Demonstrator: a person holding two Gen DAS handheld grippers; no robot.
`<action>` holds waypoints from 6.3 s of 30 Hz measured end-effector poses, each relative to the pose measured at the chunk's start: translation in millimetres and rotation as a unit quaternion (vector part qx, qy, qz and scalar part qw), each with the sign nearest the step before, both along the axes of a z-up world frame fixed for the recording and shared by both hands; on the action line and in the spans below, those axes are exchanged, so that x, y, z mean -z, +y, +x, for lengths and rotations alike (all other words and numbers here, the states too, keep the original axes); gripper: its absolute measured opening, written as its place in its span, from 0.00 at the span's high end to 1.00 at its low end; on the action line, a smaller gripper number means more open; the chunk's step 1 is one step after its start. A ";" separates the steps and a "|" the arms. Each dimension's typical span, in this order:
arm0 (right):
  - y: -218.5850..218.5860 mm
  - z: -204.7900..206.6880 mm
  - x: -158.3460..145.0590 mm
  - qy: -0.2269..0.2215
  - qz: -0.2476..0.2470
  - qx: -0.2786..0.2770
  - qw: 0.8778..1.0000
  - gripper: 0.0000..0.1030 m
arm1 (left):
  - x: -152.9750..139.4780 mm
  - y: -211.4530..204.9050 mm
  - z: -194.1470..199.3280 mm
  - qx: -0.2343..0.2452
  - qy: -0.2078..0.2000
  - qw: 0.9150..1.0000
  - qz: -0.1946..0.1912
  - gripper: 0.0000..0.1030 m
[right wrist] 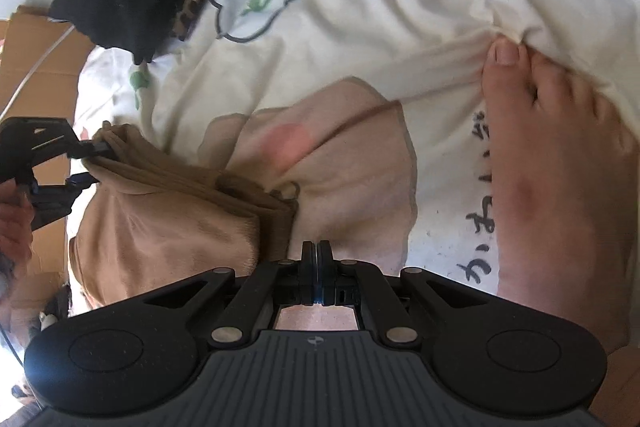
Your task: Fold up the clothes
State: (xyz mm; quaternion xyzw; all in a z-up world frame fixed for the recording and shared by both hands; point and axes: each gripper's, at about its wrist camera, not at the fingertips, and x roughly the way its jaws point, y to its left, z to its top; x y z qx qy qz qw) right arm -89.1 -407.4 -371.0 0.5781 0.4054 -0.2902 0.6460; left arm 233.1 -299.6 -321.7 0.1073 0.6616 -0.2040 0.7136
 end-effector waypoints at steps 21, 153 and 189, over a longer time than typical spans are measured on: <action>3.7 26.4 -29.5 -0.053 -0.024 -0.035 0.998 0.76 | 7.4 -26.3 26.6 0.033 -0.016 0.999 0.030 0.70; -7.5 31.0 -8.0 -0.065 0.047 -0.011 0.997 0.78 | 6.8 271.2 -261.8 0.270 -0.211 0.939 0.016 0.91; -16.1 39.1 -49.4 -0.028 -0.103 -0.123 0.987 0.49 | -11.3 356.5 -195.9 -0.059 -0.092 0.989 -0.104 0.80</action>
